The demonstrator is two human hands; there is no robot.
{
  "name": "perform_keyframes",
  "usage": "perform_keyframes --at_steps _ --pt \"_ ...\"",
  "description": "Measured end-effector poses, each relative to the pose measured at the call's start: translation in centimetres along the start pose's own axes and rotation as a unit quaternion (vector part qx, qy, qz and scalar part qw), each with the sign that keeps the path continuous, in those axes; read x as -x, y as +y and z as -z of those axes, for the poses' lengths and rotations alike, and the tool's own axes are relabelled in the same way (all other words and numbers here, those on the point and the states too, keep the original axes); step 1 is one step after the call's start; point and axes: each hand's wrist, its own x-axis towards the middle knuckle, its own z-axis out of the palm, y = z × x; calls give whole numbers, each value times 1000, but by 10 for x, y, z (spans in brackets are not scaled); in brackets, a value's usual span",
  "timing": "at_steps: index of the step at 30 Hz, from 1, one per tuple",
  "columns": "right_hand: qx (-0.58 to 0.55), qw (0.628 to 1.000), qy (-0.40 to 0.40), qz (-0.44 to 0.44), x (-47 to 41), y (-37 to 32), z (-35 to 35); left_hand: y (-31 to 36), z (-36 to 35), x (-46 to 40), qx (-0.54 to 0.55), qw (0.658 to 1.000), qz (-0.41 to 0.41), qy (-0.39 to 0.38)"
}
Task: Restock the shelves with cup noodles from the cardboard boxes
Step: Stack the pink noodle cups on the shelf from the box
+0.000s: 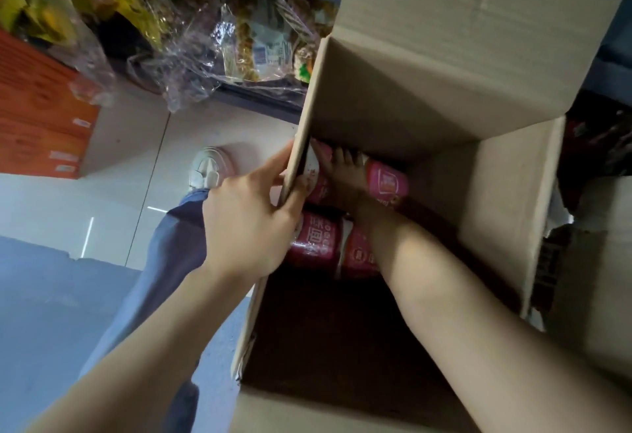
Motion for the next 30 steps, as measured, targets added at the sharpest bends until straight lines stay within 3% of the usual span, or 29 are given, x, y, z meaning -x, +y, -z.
perform_keyframes --at_steps 2,8,12,14,18,23,26,30 --pt "-3 1000 24 -16 12 -4 18 1 -1 0 -6 1000 2 1" --pt "-156 978 100 -92 91 -12 107 -4 -4 -3 11 1000 22 -9" --pt "-338 913 173 -152 167 -6 171 3 5 13 69 995 72 -23" --pt "-415 868 225 -151 196 -7 193 11 15 26 149 986 76 0" --pt "-489 822 270 -109 223 -18 224 40 46 52 354 927 114 -60" --pt "-553 787 271 -45 224 -51 251 48 89 63 482 840 172 -183" --pt "-560 796 230 11 216 -63 253 36 100 71 566 791 176 -150" --pt "-380 903 198 23 189 -40 220 12 92 72 612 768 191 -20"
